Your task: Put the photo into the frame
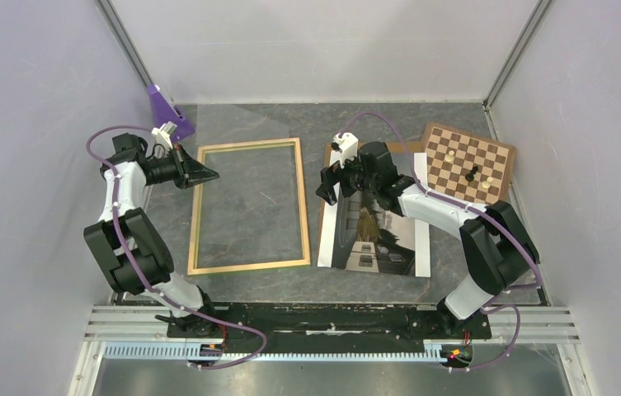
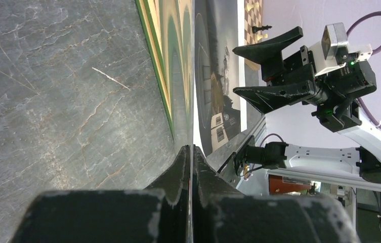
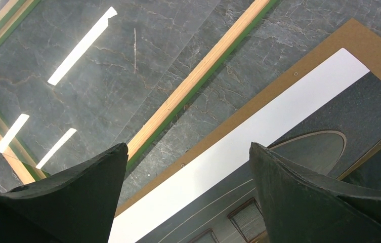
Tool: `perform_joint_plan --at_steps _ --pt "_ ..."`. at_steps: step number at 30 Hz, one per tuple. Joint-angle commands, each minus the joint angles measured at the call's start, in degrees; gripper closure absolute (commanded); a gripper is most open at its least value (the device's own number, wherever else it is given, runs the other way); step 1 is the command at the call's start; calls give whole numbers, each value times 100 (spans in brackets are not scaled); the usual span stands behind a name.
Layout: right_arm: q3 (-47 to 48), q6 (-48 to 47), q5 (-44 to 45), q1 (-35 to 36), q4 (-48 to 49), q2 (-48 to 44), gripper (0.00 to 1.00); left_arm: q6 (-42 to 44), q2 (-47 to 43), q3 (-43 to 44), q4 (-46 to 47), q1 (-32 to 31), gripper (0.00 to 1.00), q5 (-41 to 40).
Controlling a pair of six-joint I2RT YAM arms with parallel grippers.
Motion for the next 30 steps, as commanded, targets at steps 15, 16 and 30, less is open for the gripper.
perform_joint_plan --at_steps 15,16,30 --pt "398 209 441 444 174 627 18 -424 132 185 3 -153 98 348" --pt "442 241 429 468 174 703 19 -376 150 217 -54 -154 98 346" --pt "1155 561 270 640 12 1612 44 501 371 464 -727 -153 98 350"
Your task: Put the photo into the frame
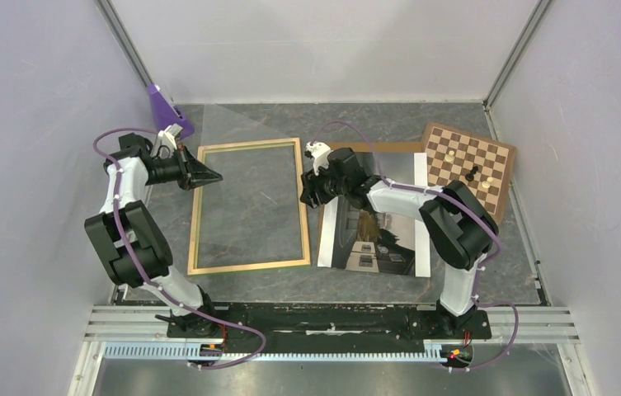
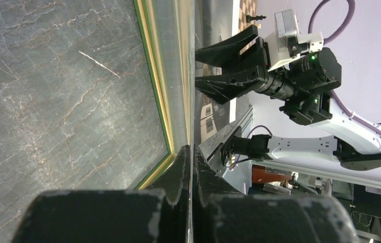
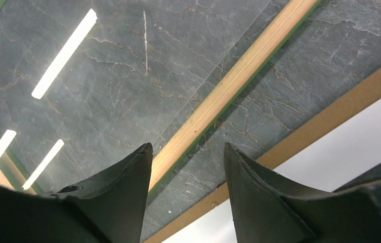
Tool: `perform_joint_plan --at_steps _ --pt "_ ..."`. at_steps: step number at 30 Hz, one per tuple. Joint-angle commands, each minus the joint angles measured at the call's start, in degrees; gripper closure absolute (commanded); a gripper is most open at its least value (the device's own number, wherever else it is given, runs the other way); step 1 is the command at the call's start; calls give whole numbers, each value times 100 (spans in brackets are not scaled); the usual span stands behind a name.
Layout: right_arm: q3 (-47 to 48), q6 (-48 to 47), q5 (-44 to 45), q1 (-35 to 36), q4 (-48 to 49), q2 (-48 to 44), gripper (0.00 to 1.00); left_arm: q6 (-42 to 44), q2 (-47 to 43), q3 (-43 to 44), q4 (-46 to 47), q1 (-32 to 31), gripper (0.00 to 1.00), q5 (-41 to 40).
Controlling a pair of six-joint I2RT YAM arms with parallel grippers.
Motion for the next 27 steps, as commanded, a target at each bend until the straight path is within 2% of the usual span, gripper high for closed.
perform_joint_plan --at_steps 1,5,13,27 --pt "385 172 -50 41 10 265 45 566 102 284 -370 -15 98 327" --pt "448 180 -54 54 14 417 50 893 218 379 -649 -15 98 357" --pt "516 140 -51 57 -3 584 60 961 227 411 -716 -15 98 393" --pt "528 90 0 53 -21 750 65 947 232 411 -719 -15 98 486"
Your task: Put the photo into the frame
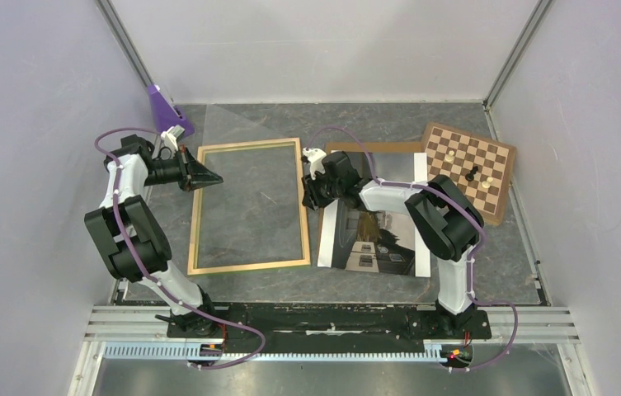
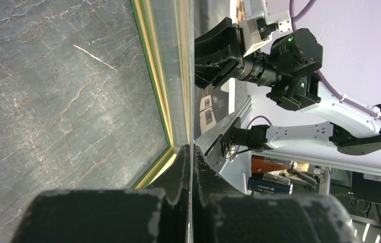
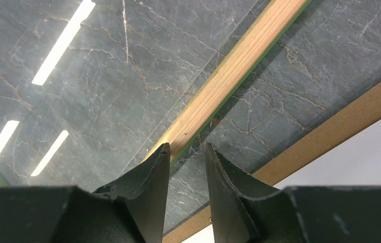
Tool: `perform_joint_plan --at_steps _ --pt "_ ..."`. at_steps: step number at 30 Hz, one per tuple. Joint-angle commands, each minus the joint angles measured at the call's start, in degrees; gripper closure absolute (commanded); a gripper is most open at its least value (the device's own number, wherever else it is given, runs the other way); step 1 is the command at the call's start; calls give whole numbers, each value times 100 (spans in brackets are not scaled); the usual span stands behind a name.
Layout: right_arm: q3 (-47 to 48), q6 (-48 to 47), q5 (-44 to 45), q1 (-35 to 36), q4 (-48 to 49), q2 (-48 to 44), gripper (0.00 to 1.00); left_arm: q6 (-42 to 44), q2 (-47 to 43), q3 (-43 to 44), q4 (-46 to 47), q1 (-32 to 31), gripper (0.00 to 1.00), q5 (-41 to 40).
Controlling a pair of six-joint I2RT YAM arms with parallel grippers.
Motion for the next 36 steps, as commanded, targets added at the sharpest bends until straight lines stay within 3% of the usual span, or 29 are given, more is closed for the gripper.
perform_joint_plan --at_steps 1,25,36 --pt "208 -36 20 25 111 87 65 224 -25 230 -85 -16 98 410" --pt "63 -275 501 41 42 214 70 122 167 199 97 -6 98 362" --pt "107 -66 226 42 28 246 67 109 132 116 271 2 98 274"
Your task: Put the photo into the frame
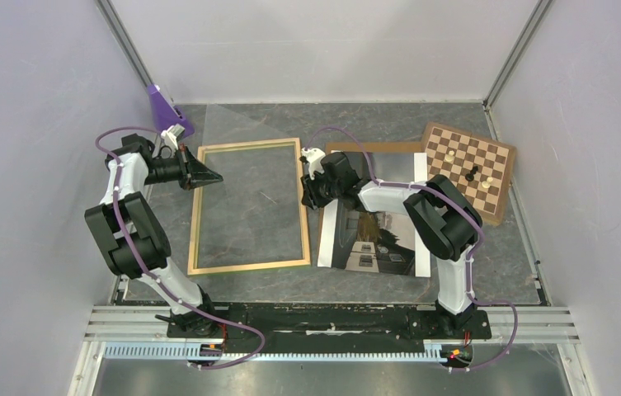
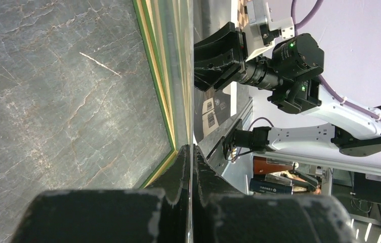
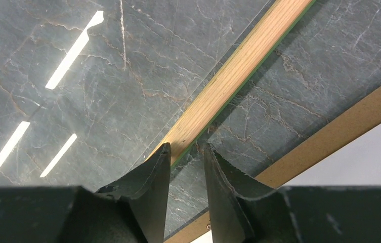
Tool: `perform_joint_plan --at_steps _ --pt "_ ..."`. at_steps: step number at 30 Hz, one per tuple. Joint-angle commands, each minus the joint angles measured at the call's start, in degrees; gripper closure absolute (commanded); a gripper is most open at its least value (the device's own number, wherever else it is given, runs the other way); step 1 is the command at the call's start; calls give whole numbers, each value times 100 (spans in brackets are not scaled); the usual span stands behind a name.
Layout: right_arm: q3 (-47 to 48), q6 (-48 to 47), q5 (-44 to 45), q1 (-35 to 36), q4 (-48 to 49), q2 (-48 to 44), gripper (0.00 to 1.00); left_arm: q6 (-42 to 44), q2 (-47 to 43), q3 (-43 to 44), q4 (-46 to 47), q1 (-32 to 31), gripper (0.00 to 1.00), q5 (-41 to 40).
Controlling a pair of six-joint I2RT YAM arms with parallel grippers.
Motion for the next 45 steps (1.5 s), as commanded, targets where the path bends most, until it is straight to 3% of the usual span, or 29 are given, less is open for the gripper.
perform_joint_plan --at_steps 1,28,45 --pt "125 45 18 11 -103 189 67 125 -28 56 151 2 98 191" --pt "123 21 87 10 -177 220 69 -1209 -151 -567 1270 89 98 198" --pt "138 -4 130 0 -191 193 69 -1553 -99 -769 1525 110 98 -27"
